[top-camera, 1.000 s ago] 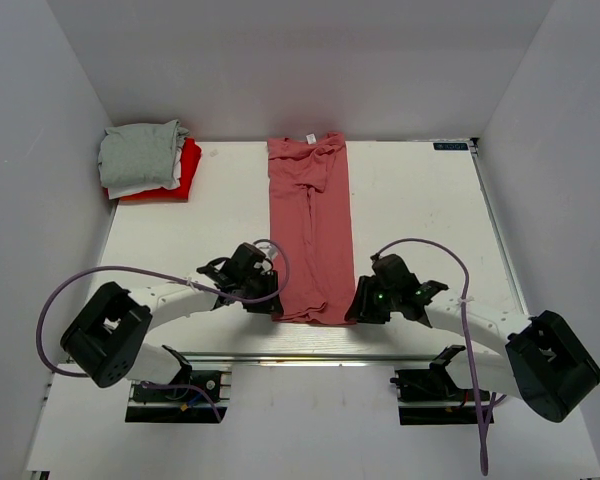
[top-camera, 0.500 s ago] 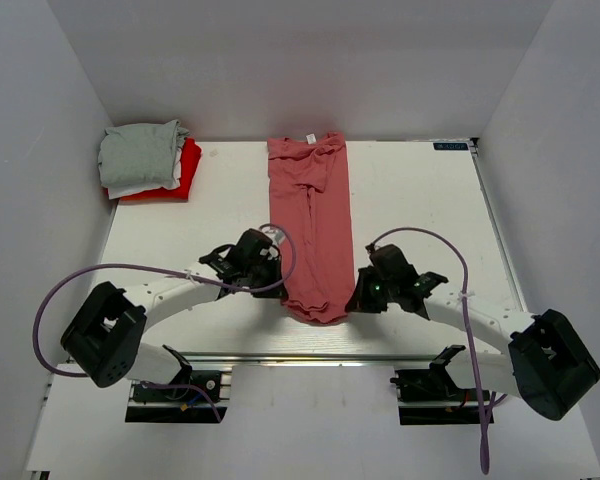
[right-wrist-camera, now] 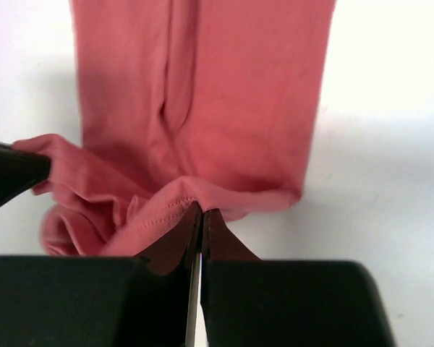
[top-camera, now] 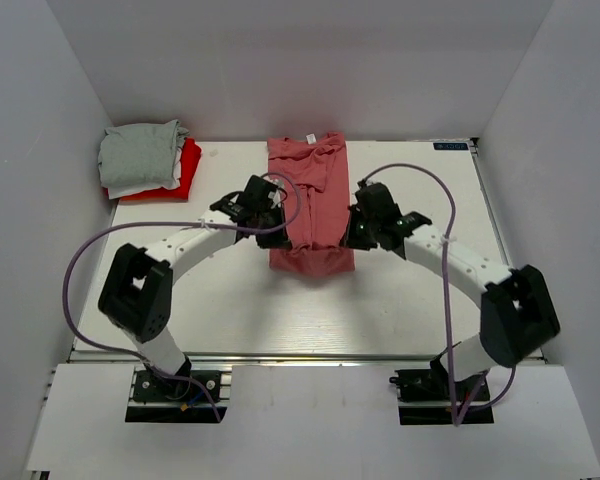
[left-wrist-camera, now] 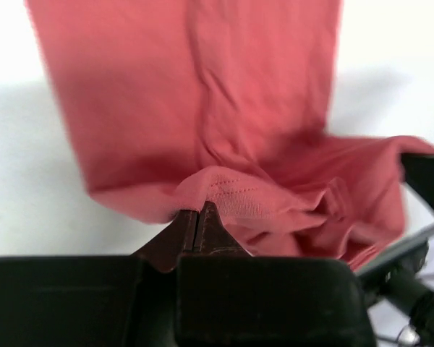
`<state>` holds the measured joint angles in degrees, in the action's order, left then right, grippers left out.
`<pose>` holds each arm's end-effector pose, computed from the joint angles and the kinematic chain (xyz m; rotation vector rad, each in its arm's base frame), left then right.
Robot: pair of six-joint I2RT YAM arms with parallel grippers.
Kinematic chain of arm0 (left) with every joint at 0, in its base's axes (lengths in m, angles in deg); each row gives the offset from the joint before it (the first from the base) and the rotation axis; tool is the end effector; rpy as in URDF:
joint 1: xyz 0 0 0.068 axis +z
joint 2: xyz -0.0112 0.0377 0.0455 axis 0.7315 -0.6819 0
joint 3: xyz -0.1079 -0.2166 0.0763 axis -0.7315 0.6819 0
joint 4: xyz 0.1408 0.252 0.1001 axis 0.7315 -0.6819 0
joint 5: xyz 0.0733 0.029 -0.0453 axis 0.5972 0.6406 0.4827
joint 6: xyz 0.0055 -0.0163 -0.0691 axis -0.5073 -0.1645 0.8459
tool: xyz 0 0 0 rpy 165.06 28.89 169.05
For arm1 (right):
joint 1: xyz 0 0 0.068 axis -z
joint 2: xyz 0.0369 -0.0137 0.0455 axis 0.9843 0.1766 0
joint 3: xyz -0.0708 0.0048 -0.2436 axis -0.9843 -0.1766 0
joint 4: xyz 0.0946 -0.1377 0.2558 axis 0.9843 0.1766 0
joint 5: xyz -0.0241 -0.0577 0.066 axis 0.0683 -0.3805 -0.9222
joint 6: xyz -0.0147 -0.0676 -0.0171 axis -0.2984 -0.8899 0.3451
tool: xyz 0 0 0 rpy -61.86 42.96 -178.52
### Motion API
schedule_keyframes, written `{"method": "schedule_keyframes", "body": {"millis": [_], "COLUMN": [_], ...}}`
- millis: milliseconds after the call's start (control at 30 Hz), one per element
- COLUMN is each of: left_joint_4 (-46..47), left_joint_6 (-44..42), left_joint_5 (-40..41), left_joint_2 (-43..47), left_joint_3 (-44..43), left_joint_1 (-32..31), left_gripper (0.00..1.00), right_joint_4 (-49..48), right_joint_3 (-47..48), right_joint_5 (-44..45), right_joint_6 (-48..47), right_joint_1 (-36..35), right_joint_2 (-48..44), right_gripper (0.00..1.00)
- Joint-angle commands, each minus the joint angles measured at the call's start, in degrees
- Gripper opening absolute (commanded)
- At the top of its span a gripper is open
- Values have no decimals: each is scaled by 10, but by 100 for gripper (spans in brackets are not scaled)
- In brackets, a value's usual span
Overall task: Fold and stack the t-shirts
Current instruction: Fold the folded rectangular tshirt in 1/3 of the way
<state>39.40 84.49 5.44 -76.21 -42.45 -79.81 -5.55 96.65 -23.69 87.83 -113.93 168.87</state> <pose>0.3328 -0.2258 0.1758 0.0347 2.6577 -0.6413 0.3127 0.2079 0.1971 0.0190 2.3961 0.5140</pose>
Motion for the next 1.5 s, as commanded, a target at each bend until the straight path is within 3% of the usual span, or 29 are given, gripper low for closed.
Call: {"method": "schedule_keyframes", "body": {"millis": [0,500,667,800,1233,1300,1367,1400,1433,1467], "left_joint_4": [-25,-2,-26,15,30,37,37,32,32,32], "left_joint_6": [-8,-36,-42,-42,-32,-32,-26,-26,-19,-19], "left_joint_5": [15,-46,-39,-50,-78,-71,-65,-65,-60,-60], "left_joint_2": [-12,-179,-219,-225,-318,-324,-336,-336,-342,-342], "left_joint_3": [-46,-254,-284,-278,-367,-374,-392,-397,-402,-411], "left_joint_1": [39,117,135,141,157,157,157,157,164,164], "left_gripper": [0,0,0,0,0,5,18,29,55,58], "right_joint_4": [20,69,70,57,24,22,24,22,24,24], "right_joint_3": [82,339,368,383,435,446,466,473,492,499], "right_joint_5": [36,-24,-75,-87,-136,-136,-141,-145,-151,-159], "right_joint_6": [-40,-111,-115,-114,-89,-87,-86,-86,-86,-83], "right_joint_1": [22,97,113,120,146,150,156,156,158,160], "right_joint_2": [51,260,298,319,386,395,414,419,434,436], "right_gripper": [0,0,0,0,0,0,8,14,27,30]}}
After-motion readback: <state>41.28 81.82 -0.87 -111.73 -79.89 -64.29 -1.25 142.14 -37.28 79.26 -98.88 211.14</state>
